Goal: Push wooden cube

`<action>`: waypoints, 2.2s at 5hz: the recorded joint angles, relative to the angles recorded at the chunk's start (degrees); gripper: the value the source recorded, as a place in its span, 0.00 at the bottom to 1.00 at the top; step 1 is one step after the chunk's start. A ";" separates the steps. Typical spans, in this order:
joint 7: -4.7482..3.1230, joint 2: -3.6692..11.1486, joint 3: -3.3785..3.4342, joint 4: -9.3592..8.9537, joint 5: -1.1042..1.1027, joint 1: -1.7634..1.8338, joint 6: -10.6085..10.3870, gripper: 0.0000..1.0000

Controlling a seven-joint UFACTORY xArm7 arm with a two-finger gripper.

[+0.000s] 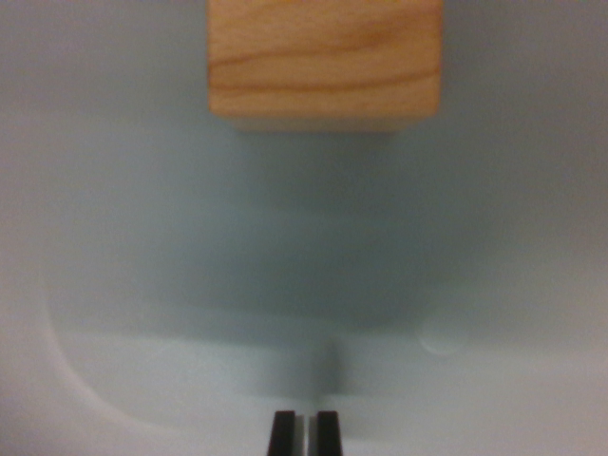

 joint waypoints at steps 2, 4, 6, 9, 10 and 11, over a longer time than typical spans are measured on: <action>0.00 0.00 0.00 0.00 0.00 0.00 0.00 1.00; -0.01 0.03 -0.01 0.05 -0.01 0.00 0.02 1.00; -0.08 0.34 -0.08 0.52 -0.07 -0.03 0.19 1.00; -0.47 1.93 -0.44 2.97 -0.38 -0.18 1.07 1.00; -0.47 1.93 -0.44 2.97 -0.38 -0.18 1.07 1.00; -0.76 3.14 -0.72 4.82 -0.62 -0.29 1.74 1.00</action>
